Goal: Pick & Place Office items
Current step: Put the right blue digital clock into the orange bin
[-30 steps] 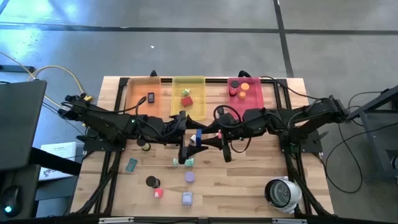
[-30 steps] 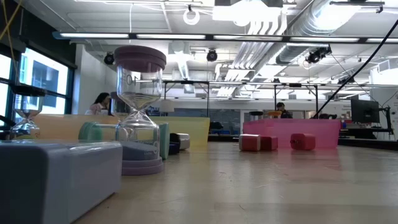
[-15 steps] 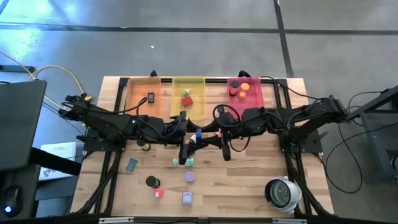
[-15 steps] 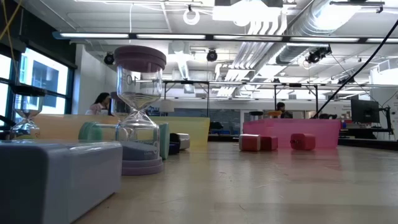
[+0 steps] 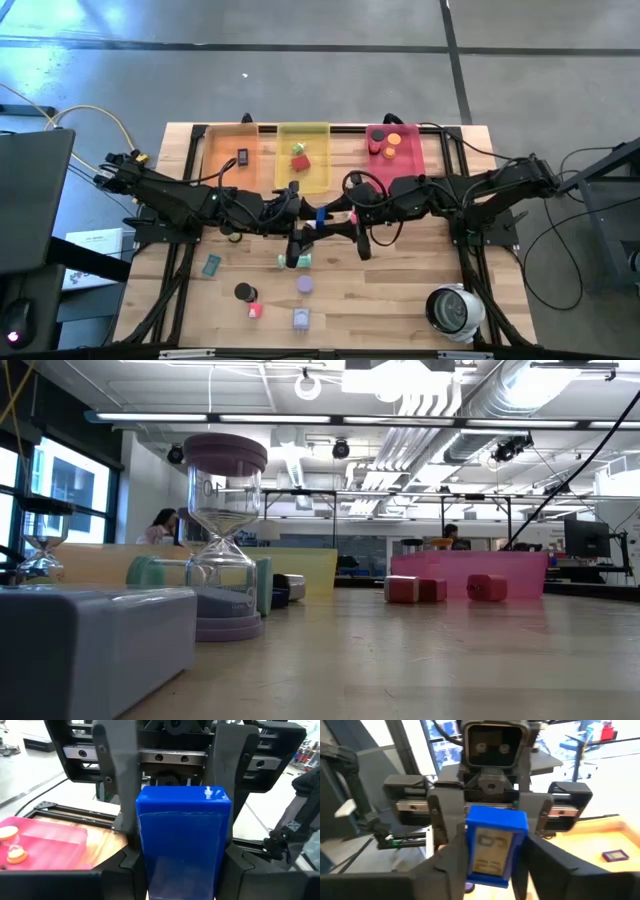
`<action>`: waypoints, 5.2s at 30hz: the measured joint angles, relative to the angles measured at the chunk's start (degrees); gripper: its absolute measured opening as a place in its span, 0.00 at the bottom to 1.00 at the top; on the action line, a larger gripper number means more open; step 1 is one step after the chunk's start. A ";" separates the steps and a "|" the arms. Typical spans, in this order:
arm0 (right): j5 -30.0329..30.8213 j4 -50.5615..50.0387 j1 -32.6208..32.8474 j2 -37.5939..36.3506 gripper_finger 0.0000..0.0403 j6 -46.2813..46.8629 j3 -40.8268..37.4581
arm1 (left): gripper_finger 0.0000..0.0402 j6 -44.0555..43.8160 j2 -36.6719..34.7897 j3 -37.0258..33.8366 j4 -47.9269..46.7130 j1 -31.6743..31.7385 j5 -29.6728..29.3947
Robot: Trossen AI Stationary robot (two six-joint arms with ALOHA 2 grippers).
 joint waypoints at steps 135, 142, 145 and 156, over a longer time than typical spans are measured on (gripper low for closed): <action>15.72 -17.97 1.44 -6.60 0.70 3.19 -0.07 | 0.39 -15.99 14.47 -20.29 -57.01 73.76 9.85; 15.74 -17.96 1.44 -6.38 0.70 4.04 -0.07 | 0.39 -15.06 14.47 -21.42 -56.73 73.76 9.52; 15.69 -17.91 1.42 -5.57 0.70 4.48 -0.09 | 0.42 -15.08 14.47 -21.95 -56.80 73.76 9.34; 14.86 -15.37 1.42 -4.50 0.70 4.50 -0.13 | 0.68 -12.52 14.47 -22.32 -57.99 73.76 9.77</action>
